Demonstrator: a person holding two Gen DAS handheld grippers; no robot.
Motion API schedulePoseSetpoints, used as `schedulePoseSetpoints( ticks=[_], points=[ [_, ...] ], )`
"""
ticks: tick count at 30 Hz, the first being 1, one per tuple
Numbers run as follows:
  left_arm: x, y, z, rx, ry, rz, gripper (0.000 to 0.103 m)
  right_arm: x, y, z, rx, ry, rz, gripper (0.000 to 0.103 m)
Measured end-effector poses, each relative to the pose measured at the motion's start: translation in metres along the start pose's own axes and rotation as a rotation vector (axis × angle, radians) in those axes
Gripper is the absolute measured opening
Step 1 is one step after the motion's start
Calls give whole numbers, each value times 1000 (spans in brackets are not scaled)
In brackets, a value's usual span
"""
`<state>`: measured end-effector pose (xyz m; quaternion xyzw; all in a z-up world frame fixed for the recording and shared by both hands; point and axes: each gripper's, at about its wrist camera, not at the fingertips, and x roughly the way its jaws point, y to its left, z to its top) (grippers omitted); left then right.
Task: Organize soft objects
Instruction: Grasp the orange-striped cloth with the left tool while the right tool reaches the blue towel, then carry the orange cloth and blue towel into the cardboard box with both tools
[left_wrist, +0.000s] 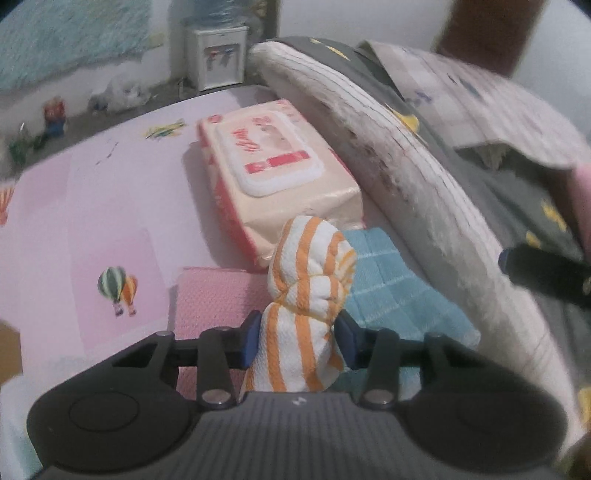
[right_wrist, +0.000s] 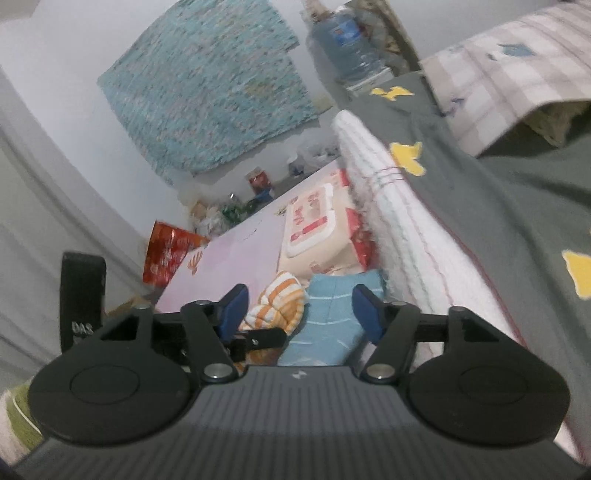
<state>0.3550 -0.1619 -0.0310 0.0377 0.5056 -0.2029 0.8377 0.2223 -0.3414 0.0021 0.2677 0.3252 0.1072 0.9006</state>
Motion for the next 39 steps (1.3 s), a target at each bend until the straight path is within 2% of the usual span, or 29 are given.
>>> schedulePoseSetpoints(
  ticks=[2, 4, 7, 10, 18, 21, 29, 32, 35, 36, 39],
  points=[
    [-7, 7, 1, -38, -23, 2, 42, 7, 9, 2, -64, 28, -17, 71],
    [-16, 17, 1, -82, -56, 9, 42, 17, 20, 0, -149, 65, -33, 82],
    [-27, 32, 3, -156, -86, 2, 42, 41, 34, -7, -307, 147, -58, 91],
    [-32, 40, 5, -187, -94, 5, 42, 67, 46, -14, -421, 178, -169, 100],
    [-29, 47, 0, -218, -78, -5, 42, 123, 41, -27, -491, 321, -279, 101],
    [-28, 49, -1, -219, -72, -10, 42, 124, 41, -35, -539, 329, -294, 102],
    [-24, 49, -1, -238, -60, -14, 42, 120, 46, -36, -565, 372, -270, 102],
    [-27, 47, -1, -239, -64, -15, 42, 119, 47, -40, -581, 361, -281, 100],
    [-35, 43, -1, -240, -75, -21, 42, 115, 46, -41, -575, 346, -279, 81],
    [-39, 42, -1, -242, -75, -28, 42, 112, 45, -41, -562, 349, -272, 70],
    [-57, 43, -1, -279, -81, -73, 42, 107, 42, -41, -540, 341, -272, 59]
  ],
)
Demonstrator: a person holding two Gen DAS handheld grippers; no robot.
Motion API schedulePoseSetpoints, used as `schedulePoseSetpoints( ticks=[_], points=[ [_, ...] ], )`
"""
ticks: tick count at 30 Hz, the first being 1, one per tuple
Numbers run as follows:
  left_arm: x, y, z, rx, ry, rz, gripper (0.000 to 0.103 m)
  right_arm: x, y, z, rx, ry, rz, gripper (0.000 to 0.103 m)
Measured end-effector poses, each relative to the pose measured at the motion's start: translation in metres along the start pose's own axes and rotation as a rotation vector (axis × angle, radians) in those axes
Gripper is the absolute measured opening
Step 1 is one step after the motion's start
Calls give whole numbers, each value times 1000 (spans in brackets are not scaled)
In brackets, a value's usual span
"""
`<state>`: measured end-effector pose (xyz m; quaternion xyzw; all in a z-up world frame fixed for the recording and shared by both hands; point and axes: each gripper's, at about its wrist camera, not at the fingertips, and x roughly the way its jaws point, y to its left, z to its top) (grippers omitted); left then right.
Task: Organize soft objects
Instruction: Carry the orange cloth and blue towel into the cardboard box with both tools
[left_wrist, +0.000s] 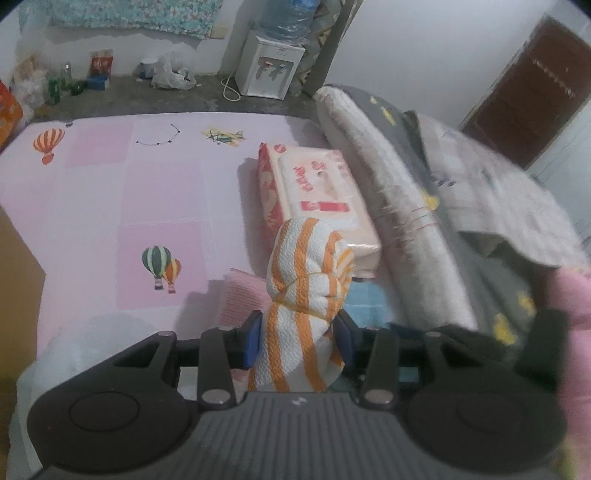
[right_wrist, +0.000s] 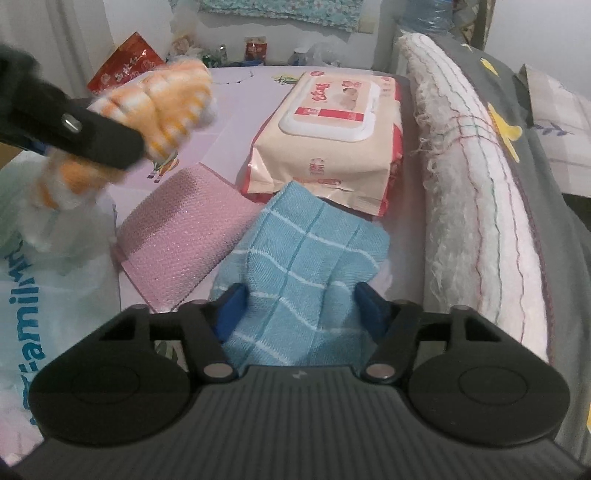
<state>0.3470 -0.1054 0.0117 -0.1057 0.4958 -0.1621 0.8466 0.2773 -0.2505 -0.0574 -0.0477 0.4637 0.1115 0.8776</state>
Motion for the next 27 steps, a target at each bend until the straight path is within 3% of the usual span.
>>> schedulePoseSetpoints(
  ticks=[2, 4, 7, 16, 23, 27],
  points=[
    [-16, -3, 1, -6, -23, -11, 42, -2, -2, -2, 18, -4, 5, 52],
    [-34, -4, 0, -9, -47, -19, 42, -3, -4, -4, 38, -16, 3, 37],
    [-64, -5, -3, -18, -75, -31, 42, -9, -9, -9, 106, -41, 12, 26],
    [-168, 21, -20, -19, -222, 14, 42, -48, -39, -27, 303, -170, 82, 21],
    [-242, 77, -44, -66, -333, 92, 42, -99, -41, -32, 360, -276, 127, 21],
    [-268, 115, -62, -103, -365, 150, 42, -129, -20, -24, 346, -331, 191, 21]
  ],
)
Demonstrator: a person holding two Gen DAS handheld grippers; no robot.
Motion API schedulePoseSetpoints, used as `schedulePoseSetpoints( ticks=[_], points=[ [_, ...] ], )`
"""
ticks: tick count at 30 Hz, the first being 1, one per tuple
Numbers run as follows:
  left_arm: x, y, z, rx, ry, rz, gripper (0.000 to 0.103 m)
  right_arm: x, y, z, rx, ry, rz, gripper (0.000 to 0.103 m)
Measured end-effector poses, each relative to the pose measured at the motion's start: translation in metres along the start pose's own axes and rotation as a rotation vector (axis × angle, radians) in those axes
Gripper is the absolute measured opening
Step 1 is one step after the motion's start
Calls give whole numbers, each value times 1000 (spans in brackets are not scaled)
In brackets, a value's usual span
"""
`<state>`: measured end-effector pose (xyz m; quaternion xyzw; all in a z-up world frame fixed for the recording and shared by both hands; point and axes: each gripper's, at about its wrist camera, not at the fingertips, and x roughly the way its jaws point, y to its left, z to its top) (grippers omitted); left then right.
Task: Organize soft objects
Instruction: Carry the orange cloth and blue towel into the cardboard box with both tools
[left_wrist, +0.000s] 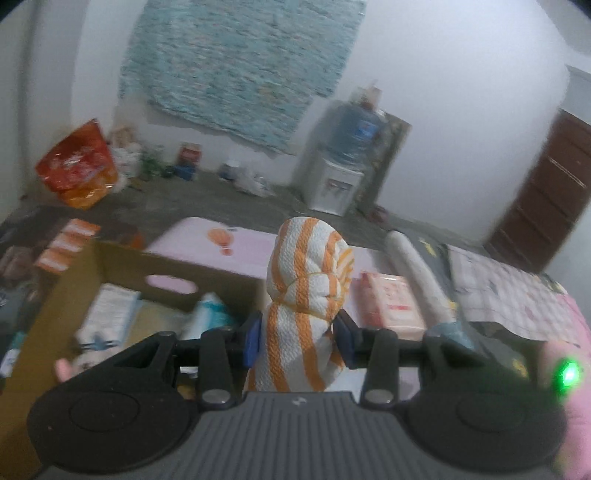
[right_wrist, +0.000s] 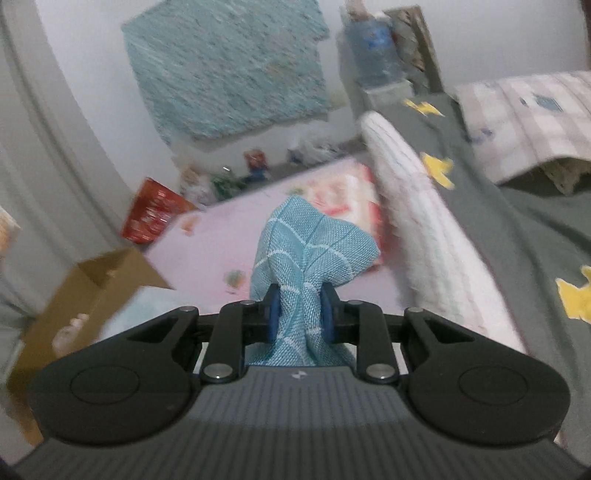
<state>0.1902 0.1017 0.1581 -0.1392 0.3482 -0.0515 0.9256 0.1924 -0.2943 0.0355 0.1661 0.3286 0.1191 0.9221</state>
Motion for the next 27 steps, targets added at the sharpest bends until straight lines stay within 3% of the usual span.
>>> schedulePoseSetpoints(
  ticks=[4, 7, 10, 14, 17, 23, 27],
  points=[
    [6, 38, -12, -38, 30, 37, 42, -14, 46, 8, -7, -13, 113, 21],
    [24, 62, -24, -51, 82, 22, 42, -12, 93, 13, -27, 2, 217, 21],
    [51, 83, -33, -82, 142, 25, 42, 4, 143, 16, -49, 40, 301, 21],
    [79, 114, -46, -132, 202, 24, 42, 44, 208, 18, -71, 120, 346, 21],
    [101, 130, -56, -159, 242, 63, 42, 79, 252, 16, -93, 195, 330, 21],
    [119, 162, -68, -237, 271, 138, 42, 143, 327, -7, -207, 348, 189, 21],
    [118, 176, -69, -315, 260, 92, 42, 169, 365, -29, -326, 415, 97, 21]
  ],
)
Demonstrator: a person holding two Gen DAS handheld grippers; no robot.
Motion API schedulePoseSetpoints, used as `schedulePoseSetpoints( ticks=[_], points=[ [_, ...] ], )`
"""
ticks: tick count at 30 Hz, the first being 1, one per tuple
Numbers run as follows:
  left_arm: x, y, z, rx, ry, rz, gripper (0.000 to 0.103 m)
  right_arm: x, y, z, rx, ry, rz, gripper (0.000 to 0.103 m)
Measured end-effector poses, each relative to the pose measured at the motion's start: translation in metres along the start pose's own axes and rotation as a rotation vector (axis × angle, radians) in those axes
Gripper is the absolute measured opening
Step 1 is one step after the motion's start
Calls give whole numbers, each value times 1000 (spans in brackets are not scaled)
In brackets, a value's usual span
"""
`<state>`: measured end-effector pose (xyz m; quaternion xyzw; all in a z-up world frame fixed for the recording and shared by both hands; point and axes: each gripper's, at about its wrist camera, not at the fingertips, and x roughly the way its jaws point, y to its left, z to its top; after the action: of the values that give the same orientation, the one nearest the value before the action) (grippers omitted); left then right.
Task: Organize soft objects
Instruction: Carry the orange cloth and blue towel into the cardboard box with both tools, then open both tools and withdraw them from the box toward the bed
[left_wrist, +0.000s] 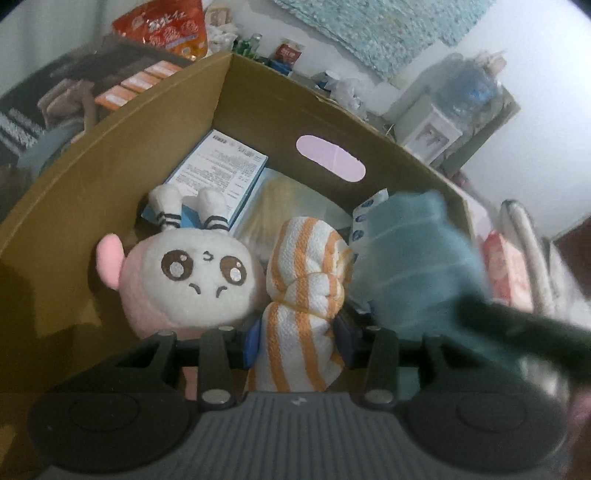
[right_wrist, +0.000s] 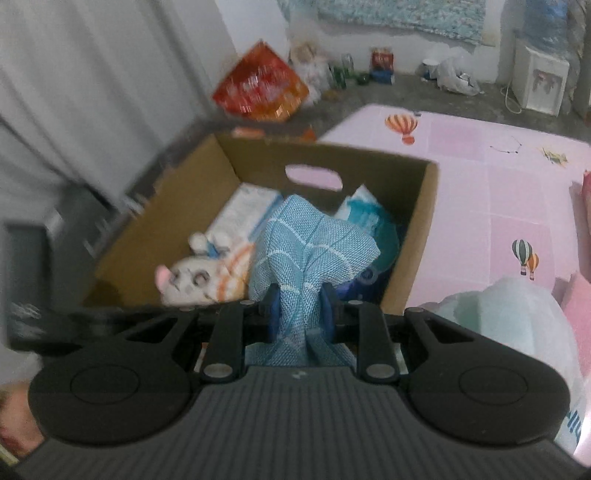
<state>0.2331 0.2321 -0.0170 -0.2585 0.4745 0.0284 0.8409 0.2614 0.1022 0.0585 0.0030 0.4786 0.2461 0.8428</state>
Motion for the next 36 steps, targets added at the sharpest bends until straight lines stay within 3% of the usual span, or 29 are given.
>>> schedulePoseSetpoints(
  ticks=[4, 8, 11, 13, 17, 20, 24, 36],
  points=[
    [1, 4, 1, -24, 4, -15, 43, 21, 16, -6, -10, 68, -8, 23],
    [5, 5, 1, -38, 14, -29, 42, 32, 15, -6, 47, 115, 43, 30],
    [7, 6, 2, -54, 17, -36, 42, 34, 0, -6, 99, 115, 88, 38],
    [7, 5, 2, -60, 23, -37, 42, 31, -11, -5, 127, 108, 115, 56],
    [9, 3, 1, -58, 33, -30, 44, 14, -22, -9, 148, 84, 162, 58],
    [7, 1, 1, -53, 28, -29, 49, -1, -34, -12, 175, 52, 200, 58],
    [2, -6, -1, -14, 2, -31, 63, -32, -49, -19, 207, -24, 274, 58],
    [-31, -33, -10, 132, -93, -18, 65, -124, -97, -63, 219, -240, 359, 58]
  ],
)
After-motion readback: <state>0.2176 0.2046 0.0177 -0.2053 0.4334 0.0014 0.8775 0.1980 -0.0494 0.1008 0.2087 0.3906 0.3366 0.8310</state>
